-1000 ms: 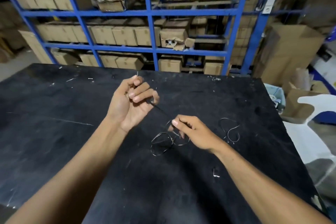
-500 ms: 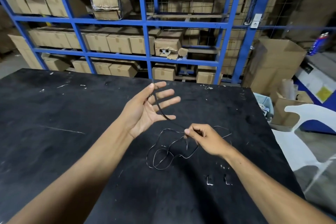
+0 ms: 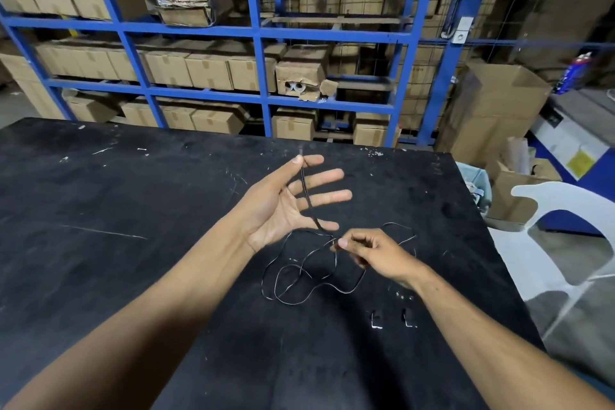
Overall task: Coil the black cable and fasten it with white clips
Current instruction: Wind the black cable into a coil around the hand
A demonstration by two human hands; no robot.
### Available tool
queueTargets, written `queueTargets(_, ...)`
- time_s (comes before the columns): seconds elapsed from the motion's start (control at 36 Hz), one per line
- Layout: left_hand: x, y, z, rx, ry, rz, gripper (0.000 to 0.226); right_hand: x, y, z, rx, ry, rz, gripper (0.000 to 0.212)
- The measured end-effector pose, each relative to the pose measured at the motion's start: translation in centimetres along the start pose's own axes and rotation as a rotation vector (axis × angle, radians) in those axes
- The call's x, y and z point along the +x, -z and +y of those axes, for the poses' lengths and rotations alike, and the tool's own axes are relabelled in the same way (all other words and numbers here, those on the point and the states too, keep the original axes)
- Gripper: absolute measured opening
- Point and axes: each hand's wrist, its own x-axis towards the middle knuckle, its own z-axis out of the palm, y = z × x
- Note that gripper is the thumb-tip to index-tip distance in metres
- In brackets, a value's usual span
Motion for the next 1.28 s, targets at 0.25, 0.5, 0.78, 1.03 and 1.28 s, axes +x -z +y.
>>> queueTargets(0.25, -0.3, -0.5, -1.4, 0.174, 0.353, -0.031, 0.032, 1.9, 2.3, -2.5, -0.259, 0.099, 0.092, 0.030)
queueTargets(0.5, 0.4, 1.2, -3.6, 0.399, 0.447, 0.260, 0.037, 3.9, 4.0, -9.6, -0.625, 0.213, 0.182, 0.011)
queueTargets(0.78, 3.1, 1.3, -1.4, 0.273, 0.249, 0.455, 0.035, 4.6, 2.1, -13.0, -0.623, 0.313, 0.333, 0.010)
queueTargets(1.03, 4.5, 2.1, 0.9, -0.101, -0.001, 0.371, 0.033, 3.5, -1.0, -11.0, -0.116, 0.245, 0.388, 0.028)
queueTargets(1.28, 4.2, 2.8, 3.1, -0.162, -0.123, 0.252, 0.036, 1.9, -2.7, -7.5, 0.422, 0.042, 0.276, 0.015)
